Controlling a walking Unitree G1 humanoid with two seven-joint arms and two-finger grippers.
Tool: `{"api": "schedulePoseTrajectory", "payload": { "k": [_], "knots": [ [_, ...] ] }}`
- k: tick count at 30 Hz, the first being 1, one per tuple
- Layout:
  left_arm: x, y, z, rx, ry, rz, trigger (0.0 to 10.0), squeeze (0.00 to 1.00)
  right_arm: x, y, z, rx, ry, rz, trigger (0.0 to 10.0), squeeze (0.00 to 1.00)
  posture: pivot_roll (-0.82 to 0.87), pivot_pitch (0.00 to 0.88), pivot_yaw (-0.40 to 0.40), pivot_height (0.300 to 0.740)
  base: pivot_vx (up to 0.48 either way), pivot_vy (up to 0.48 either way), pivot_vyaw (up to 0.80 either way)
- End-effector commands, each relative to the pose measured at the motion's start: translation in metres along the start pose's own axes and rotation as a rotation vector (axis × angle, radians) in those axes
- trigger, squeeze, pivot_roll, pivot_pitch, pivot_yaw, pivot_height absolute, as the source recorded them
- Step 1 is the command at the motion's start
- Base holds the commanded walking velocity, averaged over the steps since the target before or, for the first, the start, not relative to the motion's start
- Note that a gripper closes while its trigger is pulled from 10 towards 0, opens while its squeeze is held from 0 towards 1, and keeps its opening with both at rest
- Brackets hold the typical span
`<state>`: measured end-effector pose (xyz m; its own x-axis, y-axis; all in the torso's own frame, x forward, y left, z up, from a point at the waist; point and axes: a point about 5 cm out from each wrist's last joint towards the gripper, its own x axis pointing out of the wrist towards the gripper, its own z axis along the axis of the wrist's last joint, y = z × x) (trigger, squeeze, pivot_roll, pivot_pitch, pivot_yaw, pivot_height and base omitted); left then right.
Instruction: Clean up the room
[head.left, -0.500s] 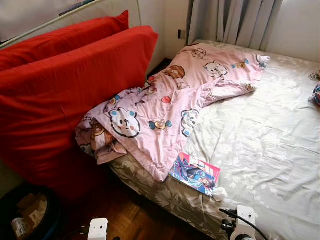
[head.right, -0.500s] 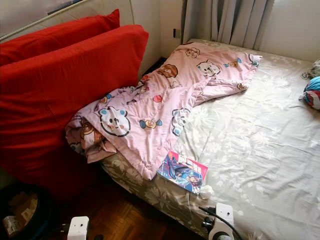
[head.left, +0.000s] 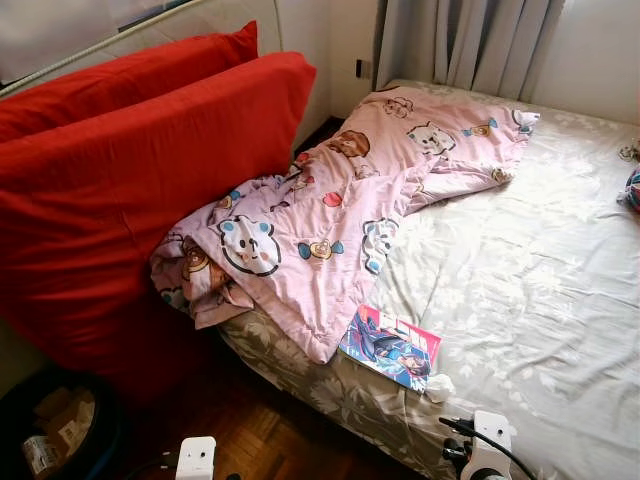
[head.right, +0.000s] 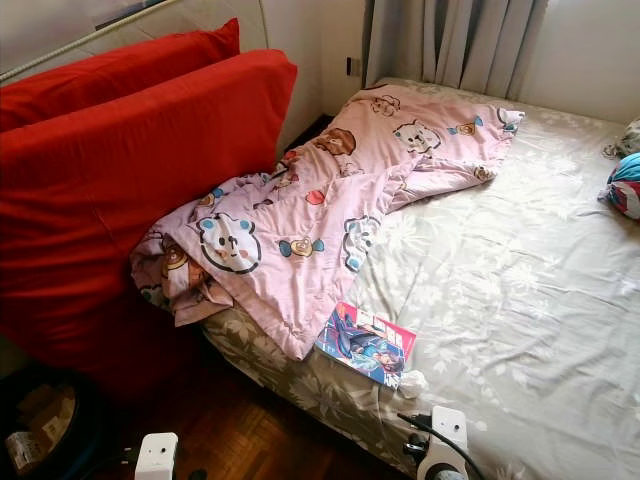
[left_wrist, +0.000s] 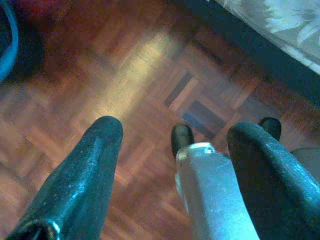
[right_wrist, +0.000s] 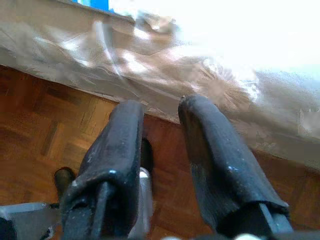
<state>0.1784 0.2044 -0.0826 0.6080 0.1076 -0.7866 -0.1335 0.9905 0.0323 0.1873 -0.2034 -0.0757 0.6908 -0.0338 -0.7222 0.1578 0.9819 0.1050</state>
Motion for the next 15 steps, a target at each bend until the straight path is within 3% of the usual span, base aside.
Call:
{"api": "schedulePoseTrajectory", "payload": {
  "k": [1,10,15],
  "knots": [
    [0.000,0.026,0.008,-0.032,-0.005,0.088,10.0,0.00,-0.004,-0.006,-0.004,-0.042,-0.021,0.019,10.0,0.00,-0.13,0.000,0.070,0.740,0.000,0.000,0.00],
    [0.001,0.023,0.016,-0.037,-0.043,0.091,10.0,0.00,-0.005,-0.005,-0.004,-0.055,-0.030,0.027,10.0,0.00,-0.13,0.000,0.072,0.740,0.000,0.000,0.00],
    [0.004,0.015,0.035,-0.049,-0.131,0.053,10.0,0.00,-0.005,-0.005,-0.001,-0.047,-0.079,0.031,10.0,0.00,-0.13,0.000,0.073,0.740,0.000,0.000,0.00]
  ]
}}
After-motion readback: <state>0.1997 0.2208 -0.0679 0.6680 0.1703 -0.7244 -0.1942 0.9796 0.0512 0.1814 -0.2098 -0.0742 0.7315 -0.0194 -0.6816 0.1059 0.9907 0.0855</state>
